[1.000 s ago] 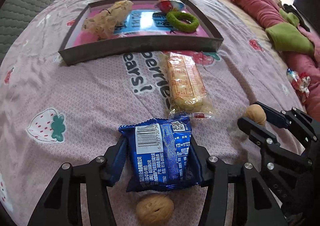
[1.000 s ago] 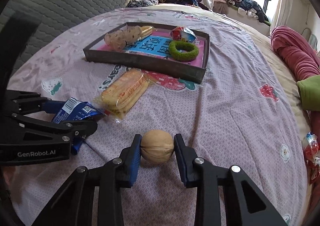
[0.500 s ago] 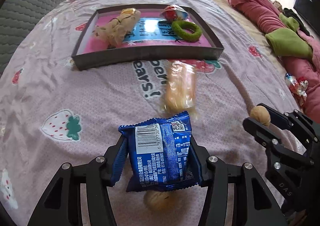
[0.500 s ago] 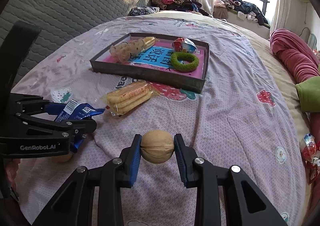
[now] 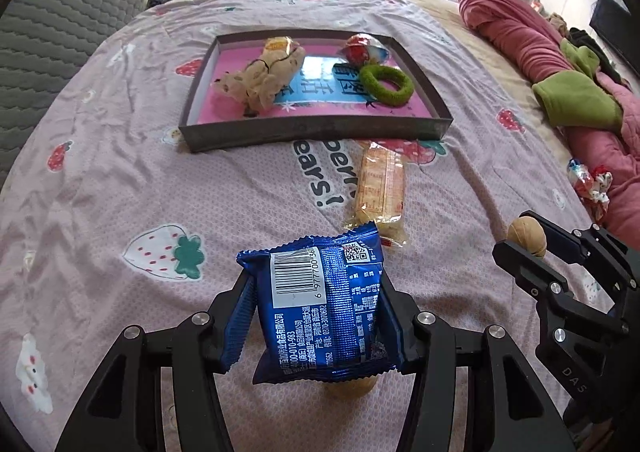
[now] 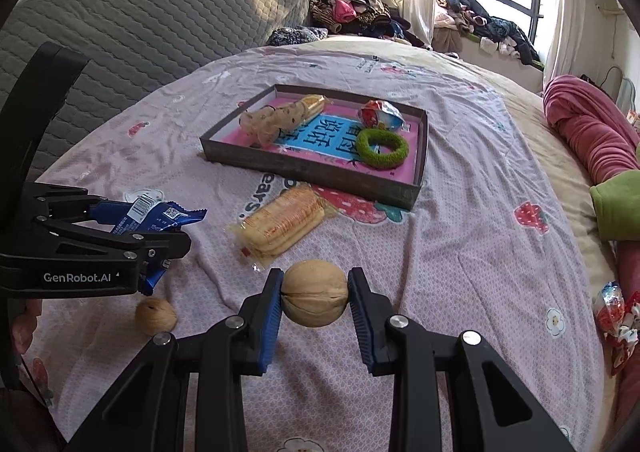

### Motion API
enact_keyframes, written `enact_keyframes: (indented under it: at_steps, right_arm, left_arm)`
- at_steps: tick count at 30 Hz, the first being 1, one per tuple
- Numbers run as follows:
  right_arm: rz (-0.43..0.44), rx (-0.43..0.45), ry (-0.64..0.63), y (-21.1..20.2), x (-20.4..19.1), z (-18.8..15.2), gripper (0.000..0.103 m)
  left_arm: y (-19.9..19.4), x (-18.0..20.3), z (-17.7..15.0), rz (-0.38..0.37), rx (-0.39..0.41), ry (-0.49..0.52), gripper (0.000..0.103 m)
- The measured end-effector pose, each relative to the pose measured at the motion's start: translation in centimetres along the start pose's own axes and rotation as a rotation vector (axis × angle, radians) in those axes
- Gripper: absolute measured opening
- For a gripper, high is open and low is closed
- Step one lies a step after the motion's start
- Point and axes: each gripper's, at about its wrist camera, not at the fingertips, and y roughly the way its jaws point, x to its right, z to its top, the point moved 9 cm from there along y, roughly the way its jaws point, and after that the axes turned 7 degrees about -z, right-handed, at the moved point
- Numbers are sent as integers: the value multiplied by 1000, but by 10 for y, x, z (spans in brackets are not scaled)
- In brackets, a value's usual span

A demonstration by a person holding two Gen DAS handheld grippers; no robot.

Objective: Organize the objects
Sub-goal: 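Lift and carry the blue packet and walnut toward the tray with both tools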

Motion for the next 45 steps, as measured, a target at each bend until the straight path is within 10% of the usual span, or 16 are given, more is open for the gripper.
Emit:
enact_keyframes:
  at_steps: [45]
  right_arm:
    - [-46, 156, 25, -87, -8, 81, 33]
  left_arm:
    - [-104, -8, 47, 12, 183, 22, 57]
